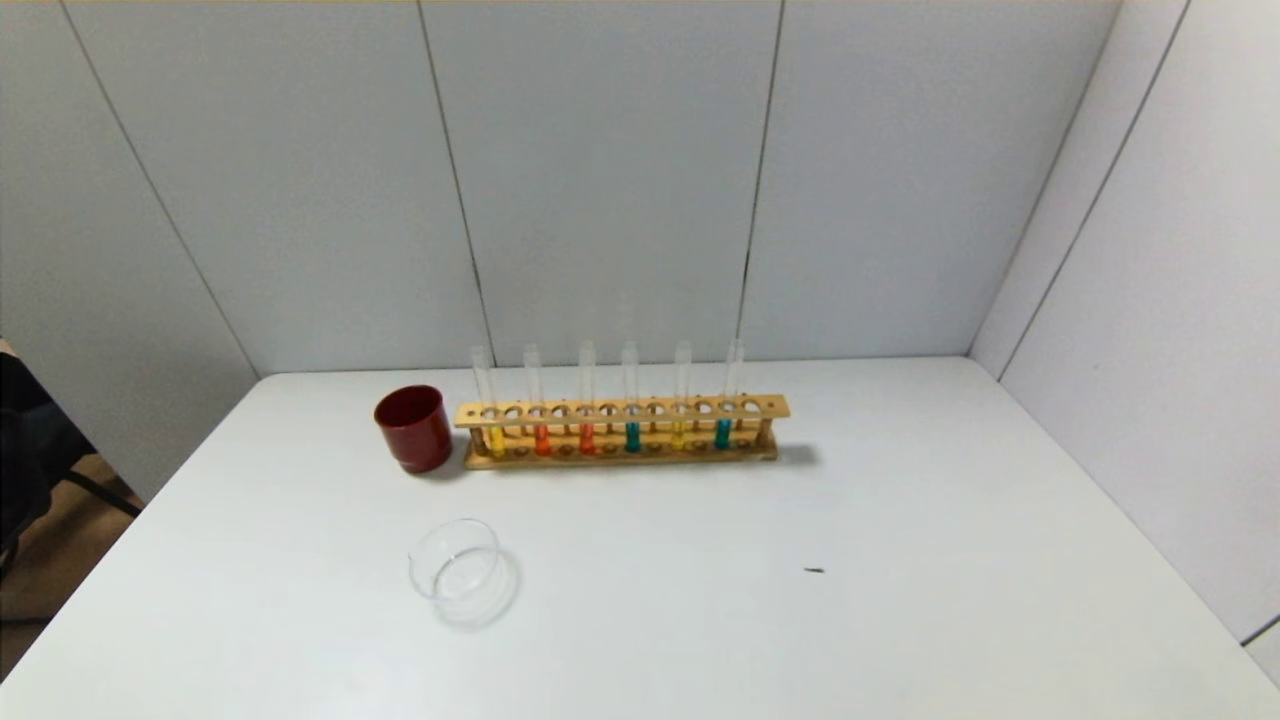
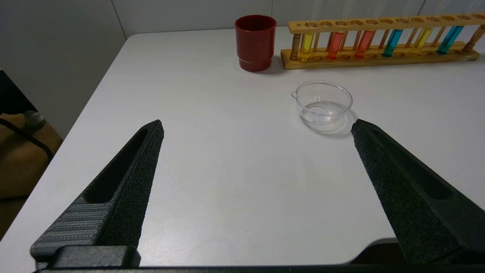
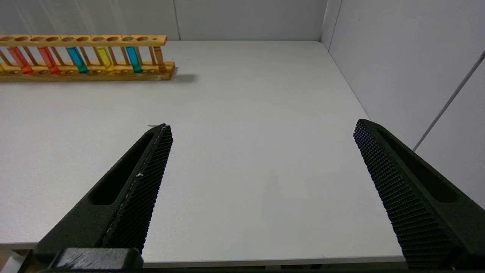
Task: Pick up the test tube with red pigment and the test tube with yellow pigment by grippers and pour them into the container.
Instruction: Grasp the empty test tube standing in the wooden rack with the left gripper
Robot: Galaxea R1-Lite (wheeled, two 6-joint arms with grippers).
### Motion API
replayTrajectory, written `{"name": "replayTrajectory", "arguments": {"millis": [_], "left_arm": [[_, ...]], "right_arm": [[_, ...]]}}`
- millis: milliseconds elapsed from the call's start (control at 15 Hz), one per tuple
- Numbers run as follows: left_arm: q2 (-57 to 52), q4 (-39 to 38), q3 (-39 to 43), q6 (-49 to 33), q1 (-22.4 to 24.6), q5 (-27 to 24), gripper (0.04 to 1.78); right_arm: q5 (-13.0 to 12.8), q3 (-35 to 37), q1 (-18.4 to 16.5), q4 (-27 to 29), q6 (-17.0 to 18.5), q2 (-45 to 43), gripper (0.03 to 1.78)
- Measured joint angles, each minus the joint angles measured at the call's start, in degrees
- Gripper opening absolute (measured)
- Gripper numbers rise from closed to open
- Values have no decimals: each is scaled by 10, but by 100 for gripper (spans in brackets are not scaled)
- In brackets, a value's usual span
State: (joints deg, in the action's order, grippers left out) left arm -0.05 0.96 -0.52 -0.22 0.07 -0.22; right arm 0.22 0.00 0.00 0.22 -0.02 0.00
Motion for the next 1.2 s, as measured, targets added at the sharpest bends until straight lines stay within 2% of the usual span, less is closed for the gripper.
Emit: {"name": "replayTrajectory", "arguments": {"millis": [933,1067,1200], "left_arm": [[0,-7,3,24,-2,1,175],[0,3,-28,24,-2,-8,175],[8,51,-111,24,-2,-28,175]], "right_arm": [[0,0,0,0,0,0,175],[0,0,0,0,0,0,175],[0,0,0,0,0,0,175]]}}
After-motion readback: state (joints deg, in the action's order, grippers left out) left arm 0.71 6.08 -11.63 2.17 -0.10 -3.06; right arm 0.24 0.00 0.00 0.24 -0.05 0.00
